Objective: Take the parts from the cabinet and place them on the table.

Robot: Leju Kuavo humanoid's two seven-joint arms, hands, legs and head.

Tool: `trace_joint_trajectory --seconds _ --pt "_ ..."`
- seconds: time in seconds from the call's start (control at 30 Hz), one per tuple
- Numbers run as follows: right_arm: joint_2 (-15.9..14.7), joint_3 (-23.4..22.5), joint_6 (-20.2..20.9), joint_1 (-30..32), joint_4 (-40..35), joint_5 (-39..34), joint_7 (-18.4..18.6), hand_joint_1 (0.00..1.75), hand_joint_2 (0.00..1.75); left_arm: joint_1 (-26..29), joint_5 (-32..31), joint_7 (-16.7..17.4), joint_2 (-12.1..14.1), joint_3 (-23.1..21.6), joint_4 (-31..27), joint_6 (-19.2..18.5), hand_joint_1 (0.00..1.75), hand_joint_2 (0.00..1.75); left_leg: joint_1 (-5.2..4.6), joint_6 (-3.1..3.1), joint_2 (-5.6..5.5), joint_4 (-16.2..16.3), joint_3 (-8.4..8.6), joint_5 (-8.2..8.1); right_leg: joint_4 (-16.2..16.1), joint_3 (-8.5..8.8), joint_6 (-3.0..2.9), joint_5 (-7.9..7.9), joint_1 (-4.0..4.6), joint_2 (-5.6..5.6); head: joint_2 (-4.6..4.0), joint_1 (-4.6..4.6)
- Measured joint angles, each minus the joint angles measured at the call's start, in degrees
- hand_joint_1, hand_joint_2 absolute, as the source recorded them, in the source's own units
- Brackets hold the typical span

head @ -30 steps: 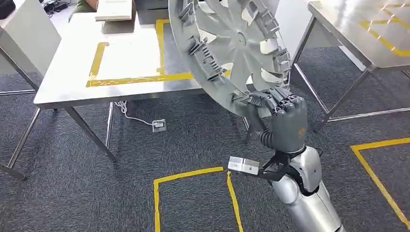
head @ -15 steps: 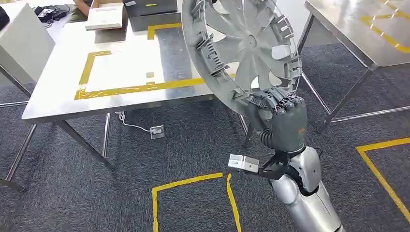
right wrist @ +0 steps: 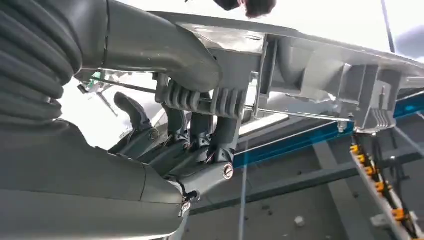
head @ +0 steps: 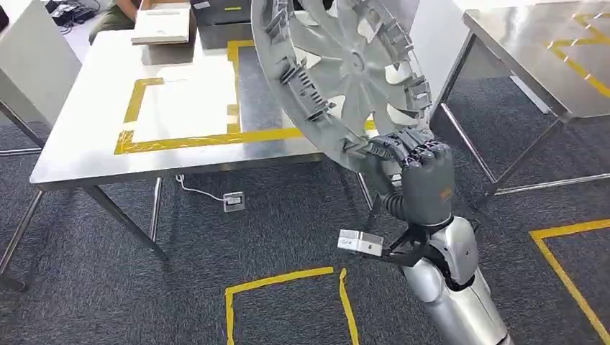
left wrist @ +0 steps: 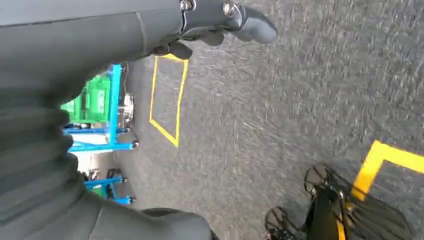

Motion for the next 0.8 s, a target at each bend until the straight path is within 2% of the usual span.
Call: trace_joint_trajectory --seconds 0.03,0.07,0.13,0.17,0.2,0.3,0.33,0.37,0.4,0.47,0.5,0.57,0.63,0.67,0.7,0.73,0.8 --pt "0.00 0.00 0.09 0.08 0.11 0.00 0.00 1.75 1.75 0.10 -0.02 0.02 0.00 0.00 0.00 0.00 0.00 1.75 0.03 -0.11 -0.05 0.00 0.52 -0.39 -0.12 -0.96 0.03 1.61 -0.12 -0.03 0.00 -0.02" --pt "0.00 0.00 0.13 0.11 0.15 0.00 0.02 1.75 1.75 0.14 -0.07 0.13 0.00 0.00 0.02 0.00 0.00 1.75 0.04 -0.25 -0.12 0.00 1.15 -0.87 -3.03 -0.47 -0.01 4.66 -0.21 -0.08 0.00 0.00" --pt "0.00 -0.07 0.15 0.08 0.17 -0.04 0.00 1.75 1.75 0.14 -0.11 0.48 -0.02 0.00 0.02 0.22 0.00 1.75 0.11 -0.62 -0.16 0.00 2.69 -1.82 -13.23 3.22 -0.35 11.73 -0.25 -0.12 0.00 0.00" --pt "0.00 -0.13 0.13 0.10 0.22 -0.07 0.00 1.75 1.75 0.27 -0.13 0.48 0.00 0.00 0.02 0.33 0.00 1.75 0.10 -0.94 -0.13 -0.08 2.64 -2.27 -16.60 4.50 -0.59 12.67 -0.18 -0.28 0.00 -0.02" --pt "0.00 -0.13 0.09 0.03 0.26 -0.09 -0.02 1.75 1.75 0.06 -0.13 0.24 0.02 0.00 0.00 0.39 0.00 1.75 -0.21 -1.46 -0.26 0.09 2.98 -2.68 -17.86 5.27 -0.90 11.55 0.32 -0.23 0.00 -0.09" --pt "-0.04 -0.20 0.04 0.17 0.26 -0.13 0.06 1.75 1.75 0.02 -0.41 -0.13 0.04 0.00 0.00 0.50 0.00 1.75 -0.07 -2.39 -0.01 -0.76 3.39 -2.93 -17.71 5.30 -1.89 10.88 0.54 0.04 0.00 -0.18" --pt "0.00 -0.24 0.06 0.33 0.18 -0.15 0.11 1.75 1.75 -0.10 -0.50 -0.13 0.07 0.00 -0.06 0.52 0.00 1.75 -0.20 -2.87 0.04 -0.72 3.78 -3.35 -18.26 5.95 -2.25 10.90 0.01 0.10 0.02 -0.18" --pt "0.00 -0.24 0.09 0.42 0.13 -0.15 0.09 1.75 1.75 -0.13 -0.61 0.42 0.13 0.00 -0.09 0.57 0.00 1.75 -0.08 -3.05 0.03 0.50 3.59 -3.76 -18.53 6.60 -2.68 10.69 -0.07 0.04 0.00 -0.18" --pt "0.02 -0.33 0.15 0.44 0.13 -0.20 0.13 1.75 1.75 -0.15 -0.64 0.52 0.09 0.00 -0.07 0.66 0.00 1.75 -0.09 -3.10 0.03 3.80 1.84 -5.23 -18.59 6.97 -3.20 10.36 -0.08 -0.09 0.02 -0.44" --pt "0.11 -0.35 0.22 0.65 0.13 -0.15 0.02 1.75 1.75 -0.12 -0.66 0.37 0.07 0.00 -0.04 0.70 0.00 1.75 -0.05 -3.29 0.04 13.69 -4.14 -8.73 -18.58 7.59 -3.60 9.70 0.11 -0.11 0.00 -0.37" --pt "0.13 -0.35 0.22 0.67 0.13 -0.15 0.02 1.75 1.75 -0.07 -0.64 0.37 0.07 0.00 -0.04 0.74 0.00 1.75 -0.06 -3.31 0.03 15.25 -5.17 -9.08 -18.58 7.71 -3.65 9.56 0.13 -0.10 0.00 -0.41" --pt "0.13 -0.35 0.22 0.67 0.13 -0.15 0.02 1.75 1.75 -0.07 -0.64 0.37 0.07 0.00 -0.04 0.74 0.00 1.75 -0.06 -3.31 0.03 15.25 -5.17 -9.08 -18.58 7.71 -3.65 9.56 0.13 -0.10 0.00 -0.41" --pt "0.13 -0.35 0.24 0.70 0.15 -0.15 0.02 1.75 1.75 -0.03 -0.66 0.37 0.07 0.00 -0.04 0.77 0.00 1.75 -0.06 -3.33 0.03 16.56 -6.10 -9.26 -18.58 7.86 -3.67 9.42 0.17 -0.08 0.00 -0.44" --pt "0.13 -0.37 0.26 0.82 0.20 -0.15 0.02 1.75 1.75 0.16 -0.63 0.57 0.09 0.00 -0.04 0.94 0.00 1.75 -0.07 -3.27 0.03 17.86 -8.26 -7.29 -18.57 8.77 -3.68 8.74 0.26 0.08 0.00 -0.41" --pt "0.13 -0.44 0.28 0.73 0.20 -0.28 -0.04 1.75 1.75 0.18 -0.55 0.52 0.11 0.00 -0.07 0.98 0.00 1.75 -0.15 -2.37 0.05 2.29 -3.44 3.88 -18.57 11.27 -3.19 6.80 0.28 0.23 0.00 -0.42" --pt "0.13 -0.46 0.26 0.54 0.28 -0.33 -0.13 1.75 1.75 0.18 -0.52 0.48 0.09 0.00 -0.04 0.96 0.00 1.75 -0.51 -2.27 0.02 0.73 -2.16 2.84 -18.25 11.28 -2.71 6.07 0.80 0.32 0.00 -0.46" --pt "0.13 -0.57 0.26 0.29 0.37 -0.35 -0.13 1.75 1.75 -0.03 -0.55 0.39 0.07 0.00 -0.04 0.94 0.00 1.75 -0.43 -1.69 0.00 0.48 -2.07 2.07 -18.55 11.47 -2.13 5.73 0.63 0.43 0.00 -0.39"
